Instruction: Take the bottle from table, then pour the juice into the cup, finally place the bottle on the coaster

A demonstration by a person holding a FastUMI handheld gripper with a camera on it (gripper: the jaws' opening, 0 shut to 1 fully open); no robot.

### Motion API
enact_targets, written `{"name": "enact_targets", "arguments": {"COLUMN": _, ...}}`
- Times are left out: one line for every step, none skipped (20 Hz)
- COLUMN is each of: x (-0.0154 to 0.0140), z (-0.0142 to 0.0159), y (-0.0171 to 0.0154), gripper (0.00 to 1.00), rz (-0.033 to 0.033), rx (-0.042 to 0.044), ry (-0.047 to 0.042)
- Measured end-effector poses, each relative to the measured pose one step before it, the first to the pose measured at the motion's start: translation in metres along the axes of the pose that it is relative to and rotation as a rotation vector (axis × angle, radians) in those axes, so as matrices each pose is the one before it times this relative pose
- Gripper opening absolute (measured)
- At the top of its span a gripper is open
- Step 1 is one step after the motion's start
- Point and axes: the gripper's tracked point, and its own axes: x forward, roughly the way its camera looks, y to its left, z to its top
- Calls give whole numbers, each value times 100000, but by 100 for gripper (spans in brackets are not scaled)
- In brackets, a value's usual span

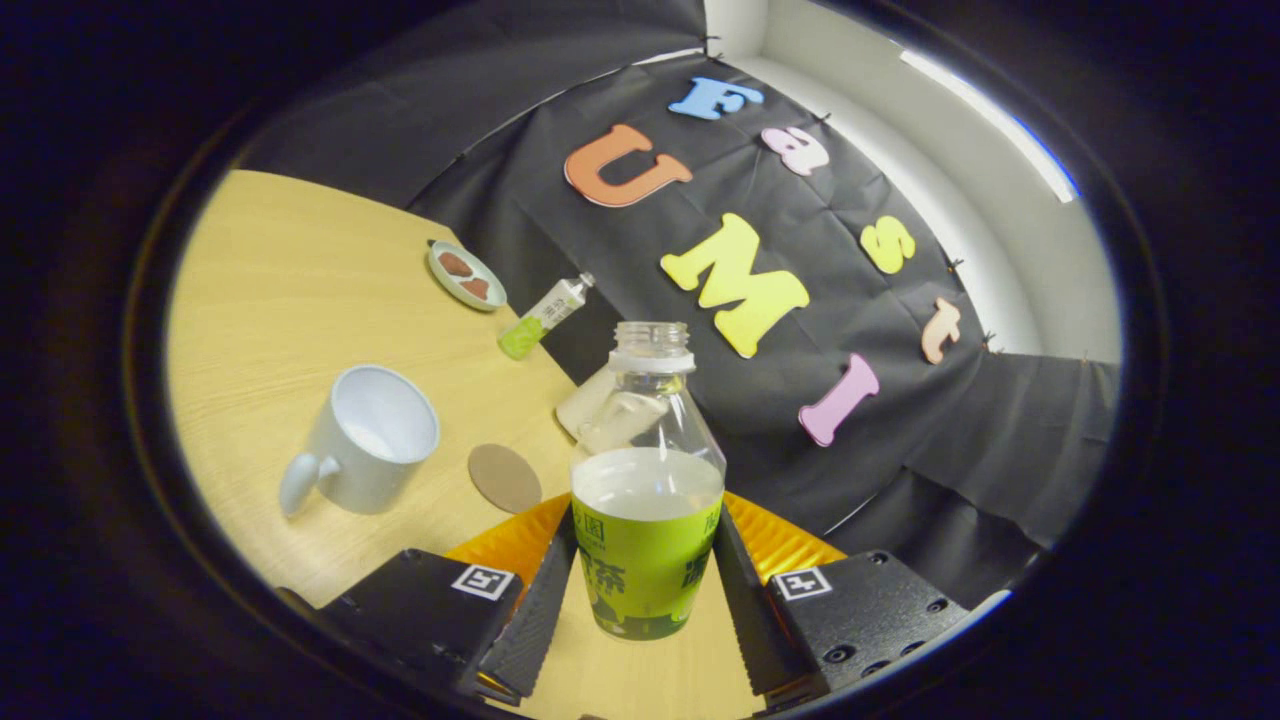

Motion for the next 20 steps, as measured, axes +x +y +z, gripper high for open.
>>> {"name": "enact_targets", "arguments": {"x": 0, "z": 151, "y": -52, "gripper": 80, "rz": -1518, "rx": -3243, "ry": 25}}
{"name": "enact_targets", "arguments": {"x": -130, "z": 209, "y": -252, "gripper": 80, "rz": -2804, "rx": -2472, "ry": -191}}
{"name": "enact_targets", "arguments": {"x": -16, "z": 251, "y": -296, "gripper": 80, "rz": -2256, "rx": -2445, "ry": -217}}
{"name": "enact_targets", "arguments": {"x": -42, "z": 85, "y": -12, "gripper": 80, "rz": -1398, "rx": -1904, "ry": 247}}
{"name": "enact_targets", "arguments": {"x": 2, "z": 301, "y": 29, "gripper": 80, "rz": -335, "rx": -1613, "ry": -645}}
{"name": "enact_targets", "arguments": {"x": 146, "z": 250, "y": -17, "gripper": 80, "rz": -535, "rx": -2220, "ry": -719}}
{"name": "enact_targets", "arguments": {"x": 9, "z": 132, "y": -245, "gripper": 80, "rz": -1930, "rx": -3075, "ry": -35}}
{"name": "enact_targets", "arguments": {"x": 47, "z": 159, "y": -188, "gripper": 80, "rz": -1421, "rx": -3183, "ry": -150}}
{"name": "enact_targets", "arguments": {"x": -19, "z": 174, "y": -17, "gripper": 80, "rz": -869, "rx": -2461, "ry": -136}}
{"name": "enact_targets", "arguments": {"x": -18, "z": 183, "y": 161, "gripper": 80, "rz": -403, "rx": -2686, "ry": -69}}
{"name": "enact_targets", "arguments": {"x": 18, "z": 62, "y": 126, "gripper": 80, "rz": -191, "rx": -2609, "ry": 265}}
{"name": "enact_targets", "arguments": {"x": 140, "z": 3, "y": 253, "gripper": 80, "rz": -63, "rx": -2427, "ry": 199}}
{"name": "enact_targets", "arguments": {"x": -37, "z": -114, "y": 258, "gripper": 80, "rz": 129, "rx": -2524, "ry": 617}}
{"name": "enact_targets", "arguments": {"x": 42, "z": -76, "y": 311, "gripper": 80, "rz": 120, "rx": -2672, "ry": 411}}
{"name": "enact_targets", "arguments": {"x": -34, "z": -124, "y": 215, "gripper": 80, "rz": -173, "rx": -2715, "ry": 390}}
{"name": "enact_targets", "arguments": {"x": 132, "z": -95, "y": 146, "gripper": 80, "rz": -564, "rx": -3176, "ry": 84}}
{"name": "enact_targets", "arguments": {"x": 33, "z": -10, "y": 98, "gripper": 80, "rz": -893, "rx": -3420, "ry": -259}}
{"name": "enact_targets", "arguments": {"x": 1, "z": 14, "y": -29, "gripper": 80, "rz": -991, "rx": -3615, "ry": -92}}
{"name": "enact_targets", "arguments": {"x": 369, "z": -65, "y": -136, "gripper": 80, "rz": -1064, "rx": -3135, "ry": -207}}
{"name": "enact_targets", "arguments": {"x": 77, "z": 18, "y": 145, "gripper": 80, "rz": -550, "rx": -2756, "ry": -111}}
